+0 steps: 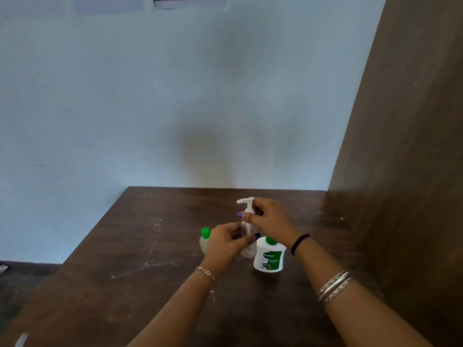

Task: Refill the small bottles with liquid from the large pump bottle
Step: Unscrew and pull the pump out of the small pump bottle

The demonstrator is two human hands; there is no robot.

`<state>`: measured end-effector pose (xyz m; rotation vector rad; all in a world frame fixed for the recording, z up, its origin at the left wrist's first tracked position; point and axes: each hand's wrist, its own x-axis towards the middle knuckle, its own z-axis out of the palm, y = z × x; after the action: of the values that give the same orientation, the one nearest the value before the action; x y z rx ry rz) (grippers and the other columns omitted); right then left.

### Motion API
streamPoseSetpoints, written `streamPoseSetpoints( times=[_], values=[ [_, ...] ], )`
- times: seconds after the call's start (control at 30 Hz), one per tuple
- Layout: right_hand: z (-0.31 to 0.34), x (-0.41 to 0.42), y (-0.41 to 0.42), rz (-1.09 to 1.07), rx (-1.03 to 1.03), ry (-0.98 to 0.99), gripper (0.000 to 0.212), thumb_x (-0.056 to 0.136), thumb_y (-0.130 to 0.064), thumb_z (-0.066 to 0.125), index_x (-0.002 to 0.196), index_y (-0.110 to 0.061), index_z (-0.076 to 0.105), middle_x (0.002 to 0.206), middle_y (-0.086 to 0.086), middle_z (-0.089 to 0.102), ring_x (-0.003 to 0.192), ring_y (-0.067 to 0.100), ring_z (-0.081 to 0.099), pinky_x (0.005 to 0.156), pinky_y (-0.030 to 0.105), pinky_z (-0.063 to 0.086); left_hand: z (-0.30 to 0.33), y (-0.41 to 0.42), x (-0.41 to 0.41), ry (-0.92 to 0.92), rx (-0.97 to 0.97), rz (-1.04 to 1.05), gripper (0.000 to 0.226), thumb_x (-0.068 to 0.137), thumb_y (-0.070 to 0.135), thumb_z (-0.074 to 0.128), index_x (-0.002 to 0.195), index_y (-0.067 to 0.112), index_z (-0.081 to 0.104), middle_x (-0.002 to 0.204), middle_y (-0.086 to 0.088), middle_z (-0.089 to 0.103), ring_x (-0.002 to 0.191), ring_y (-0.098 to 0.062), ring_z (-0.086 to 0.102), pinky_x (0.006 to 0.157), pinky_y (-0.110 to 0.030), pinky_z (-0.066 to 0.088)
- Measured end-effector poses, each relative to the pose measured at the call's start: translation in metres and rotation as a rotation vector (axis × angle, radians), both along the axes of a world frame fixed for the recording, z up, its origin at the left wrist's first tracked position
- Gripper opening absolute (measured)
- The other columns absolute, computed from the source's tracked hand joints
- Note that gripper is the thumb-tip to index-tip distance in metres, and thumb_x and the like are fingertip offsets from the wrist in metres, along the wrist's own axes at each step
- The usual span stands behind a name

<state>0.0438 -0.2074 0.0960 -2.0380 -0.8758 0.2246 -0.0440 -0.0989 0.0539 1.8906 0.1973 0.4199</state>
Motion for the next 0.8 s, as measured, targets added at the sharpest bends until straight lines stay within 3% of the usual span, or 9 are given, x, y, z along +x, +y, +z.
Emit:
streamPoseSetpoints(
  times=[0.1, 0.2, 0.33, 0.43, 0.57, 0.7, 0.8],
  values=[
    [0.002, 0.000, -0.004, -0.010, 0.019, 0.013, 0.014, 0.087, -0.026, 0.065, 0.086, -0.012, 0.061, 0.069, -0.007, 0.057, 0.066, 0.008, 0.055, 0.065, 0.019, 0.046, 0.003, 0.001, 0.002, 0.019, -0.024, -0.054, 0.012, 0.075, 0.015, 0.072, 0.087, 0.014, 0.070, 0.085, -0.007, 0.073, 0.081, -0.016, 0.069, 0.075, -0.026, 0.056],
    [0.005, 0.001, -0.004, -0.101, 0.053, -0.030, 0.029, 0.084, -0.028, 0.068, 0.072, -0.009, 0.050, 0.060, -0.004, 0.047, 0.055, 0.007, 0.043, 0.052, 0.009, 0.038, 0.008, -0.005, 0.006, 0.030, -0.049, -0.064, 0.012, 0.076, 0.021, 0.070, 0.087, 0.016, 0.067, 0.083, -0.003, 0.072, 0.079, -0.012, 0.067, 0.072, -0.022, 0.054],
    [0.004, -0.005, 0.008, -0.248, 0.032, -0.136, 0.043, 0.080, -0.035, 0.069, 0.062, -0.016, 0.036, 0.055, -0.004, 0.040, 0.052, 0.009, 0.037, 0.054, 0.024, 0.036, 0.011, -0.021, 0.017, 0.087, -0.035, 0.109, 0.017, 0.082, 0.013, 0.060, 0.097, 0.019, 0.056, 0.078, 0.006, 0.061, 0.075, -0.008, 0.060, 0.067, -0.016, 0.049],
    [0.002, -0.010, 0.017, -0.262, 0.029, -0.101, 0.046, 0.081, -0.036, 0.069, 0.059, -0.018, 0.033, 0.054, -0.005, 0.040, 0.052, 0.009, 0.037, 0.052, 0.023, 0.034, 0.012, -0.025, 0.018, 0.114, -0.143, 0.144, 0.015, 0.083, 0.008, 0.057, 0.077, 0.021, 0.052, 0.066, 0.000, 0.059, 0.055, -0.010, 0.058, 0.044, -0.014, 0.045],
    [0.003, -0.011, 0.022, -0.228, 0.033, -0.095, 0.043, 0.083, -0.034, 0.068, 0.058, -0.020, 0.035, 0.055, -0.006, 0.040, 0.051, 0.006, 0.036, 0.050, 0.020, 0.030, 0.014, -0.012, 0.014, 0.124, -0.210, 0.060, 0.020, 0.083, 0.002, 0.056, 0.072, 0.018, 0.051, 0.057, -0.002, 0.054, 0.036, -0.004, 0.051, 0.036, -0.014, 0.040],
    [0.012, -0.006, 0.020, -0.043, -0.035, 0.002, 0.027, 0.088, -0.030, 0.063, 0.065, -0.026, 0.049, 0.060, -0.006, 0.050, 0.057, 0.007, 0.045, 0.058, 0.022, 0.037, 0.011, 0.006, 0.012, 0.155, -0.237, -0.057, 0.017, 0.081, 0.000, 0.059, 0.074, 0.013, 0.052, 0.060, -0.004, 0.055, 0.045, -0.005, 0.052, 0.046, -0.017, 0.045],
    [0.020, -0.003, 0.014, 0.096, -0.047, 0.144, 0.009, 0.093, -0.022, 0.056, 0.085, -0.024, 0.061, 0.072, -0.007, 0.060, 0.058, -0.005, 0.054, 0.057, 0.011, 0.041, 0.007, 0.015, 0.010, 0.169, -0.246, -0.075, 0.018, 0.080, 0.000, 0.061, 0.072, 0.014, 0.052, 0.059, -0.002, 0.055, 0.049, -0.008, 0.053, 0.049, -0.017, 0.046]
  ],
)
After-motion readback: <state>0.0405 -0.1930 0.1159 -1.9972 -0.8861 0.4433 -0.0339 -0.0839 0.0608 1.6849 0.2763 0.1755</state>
